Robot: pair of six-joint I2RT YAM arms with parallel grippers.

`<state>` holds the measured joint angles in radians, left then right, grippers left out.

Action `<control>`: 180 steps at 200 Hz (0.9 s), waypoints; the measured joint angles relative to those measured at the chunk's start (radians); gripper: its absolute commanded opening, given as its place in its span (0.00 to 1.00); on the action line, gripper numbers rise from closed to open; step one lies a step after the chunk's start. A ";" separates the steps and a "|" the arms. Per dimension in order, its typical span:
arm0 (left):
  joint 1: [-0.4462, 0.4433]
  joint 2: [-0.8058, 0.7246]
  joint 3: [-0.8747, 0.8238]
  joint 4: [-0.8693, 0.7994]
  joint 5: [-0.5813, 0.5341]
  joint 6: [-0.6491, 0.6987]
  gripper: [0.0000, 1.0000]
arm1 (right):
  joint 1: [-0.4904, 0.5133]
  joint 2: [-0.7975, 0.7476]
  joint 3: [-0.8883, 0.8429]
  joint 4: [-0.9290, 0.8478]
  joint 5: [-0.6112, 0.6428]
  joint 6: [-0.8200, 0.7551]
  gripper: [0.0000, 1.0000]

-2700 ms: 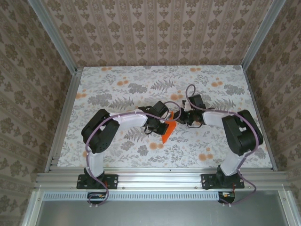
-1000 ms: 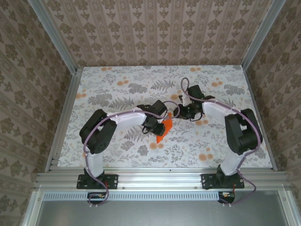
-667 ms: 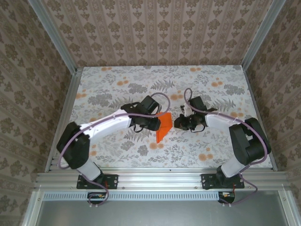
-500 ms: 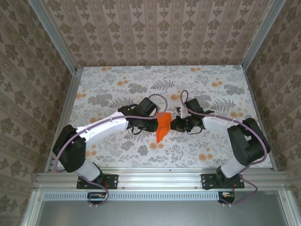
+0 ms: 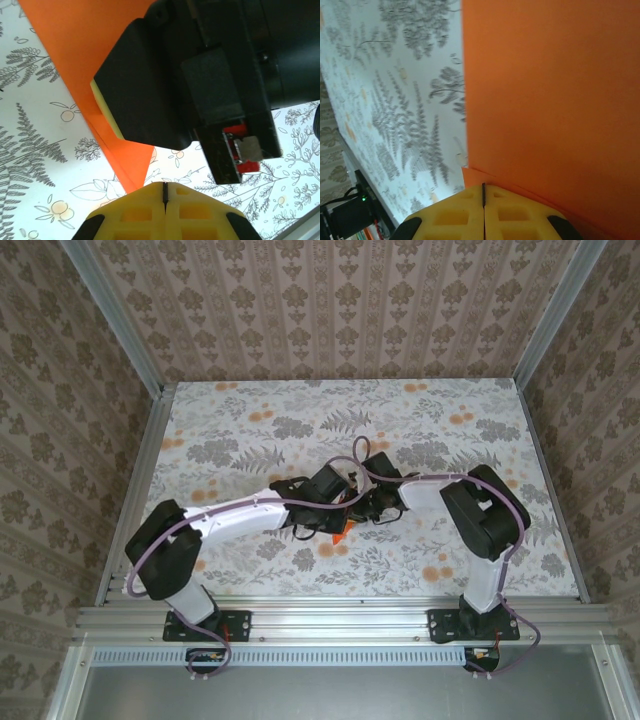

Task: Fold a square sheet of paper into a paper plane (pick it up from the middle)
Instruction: Third fold the triangle at the center of the table.

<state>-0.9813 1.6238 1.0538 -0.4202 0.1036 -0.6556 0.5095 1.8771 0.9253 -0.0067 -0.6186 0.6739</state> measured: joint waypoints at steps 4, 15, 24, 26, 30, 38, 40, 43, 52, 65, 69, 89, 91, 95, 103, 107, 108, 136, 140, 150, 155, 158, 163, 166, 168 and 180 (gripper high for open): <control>-0.002 0.006 -0.002 0.005 0.000 -0.003 0.01 | 0.000 0.005 0.000 0.001 -0.003 0.000 0.07; -0.006 0.019 -0.006 0.015 0.000 -0.007 0.01 | 0.000 0.006 0.002 0.001 -0.001 0.000 0.07; -0.007 0.033 -0.010 0.025 0.000 -0.010 0.00 | 0.000 0.006 0.002 0.001 0.000 0.000 0.07; -0.008 0.035 -0.011 0.028 0.000 -0.011 0.00 | 0.000 0.006 0.002 0.001 0.000 0.000 0.07; -0.008 0.042 -0.011 0.031 0.001 -0.011 0.00 | -0.001 0.006 0.002 0.001 0.000 0.000 0.07; -0.008 0.055 -0.012 0.038 0.001 -0.012 0.00 | -0.001 0.006 0.002 0.001 0.000 0.000 0.07; -0.008 0.058 -0.012 0.040 0.000 -0.012 0.00 | -0.001 0.006 0.002 0.001 0.000 0.000 0.07; -0.008 0.064 -0.012 0.044 0.000 -0.013 0.00 | -0.001 0.006 0.002 0.001 0.000 0.000 0.07; -0.007 0.080 -0.012 0.052 0.000 -0.015 0.00 | -0.001 0.006 0.002 0.001 0.000 0.000 0.07; -0.007 0.103 -0.012 0.062 0.000 -0.016 0.00 | -0.001 0.006 0.002 0.001 0.000 0.000 0.07; -0.008 0.107 -0.012 0.066 -0.003 -0.016 0.00 | -0.001 0.006 0.001 0.000 0.000 0.003 0.07; -0.007 0.114 -0.012 0.084 -0.004 -0.018 0.00 | -0.006 0.006 0.001 0.000 -0.002 0.003 0.07; -0.007 0.114 -0.012 0.085 -0.004 -0.018 0.00 | -0.007 0.006 0.001 0.000 -0.002 0.003 0.07; -0.006 0.116 -0.012 0.089 -0.005 -0.018 0.00 | -0.008 0.006 0.001 0.000 -0.002 0.003 0.07; -0.006 0.118 -0.012 0.093 -0.005 -0.018 0.00 | -0.010 0.006 0.001 0.000 -0.002 0.003 0.07; -0.006 0.120 -0.012 0.097 -0.005 -0.018 0.00 | -0.010 0.006 0.001 0.000 -0.003 0.003 0.07; -0.006 0.121 -0.012 0.097 -0.005 -0.018 0.00 | -0.011 0.006 0.001 0.000 -0.003 0.003 0.07; -0.005 0.129 -0.013 0.123 -0.005 -0.018 0.00 | -0.021 0.006 0.001 -0.002 -0.003 0.003 0.07; -0.005 0.129 -0.015 0.129 -0.003 -0.018 0.00 | -0.022 0.006 0.001 -0.002 -0.003 0.003 0.07; -0.005 0.128 -0.028 0.151 0.000 -0.018 0.00 | -0.023 0.006 0.001 -0.002 -0.003 0.002 0.07; -0.005 0.126 -0.039 0.169 0.001 -0.018 0.00 | -0.024 0.006 0.001 -0.002 -0.003 0.000 0.07; -0.005 0.123 -0.045 0.179 0.001 -0.018 0.00 | -0.026 0.006 0.001 -0.002 -0.003 -0.001 0.07; -0.005 0.119 -0.055 0.192 0.002 -0.018 0.00 | -0.026 0.006 0.001 -0.003 -0.003 -0.003 0.07; -0.005 0.115 -0.063 0.199 0.002 -0.018 0.00 | -0.027 0.006 0.001 -0.003 -0.003 -0.005 0.07; -0.005 0.113 -0.068 0.201 0.002 -0.018 0.00 | -0.027 0.006 0.001 -0.003 -0.003 -0.005 0.07; -0.005 0.092 -0.097 0.204 0.004 -0.023 0.00 | -0.028 0.006 0.001 -0.003 -0.003 -0.012 0.07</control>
<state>-0.9867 1.7157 0.9573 -0.2161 0.1074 -0.6781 0.4812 1.8832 0.9264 -0.0097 -0.6216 0.6617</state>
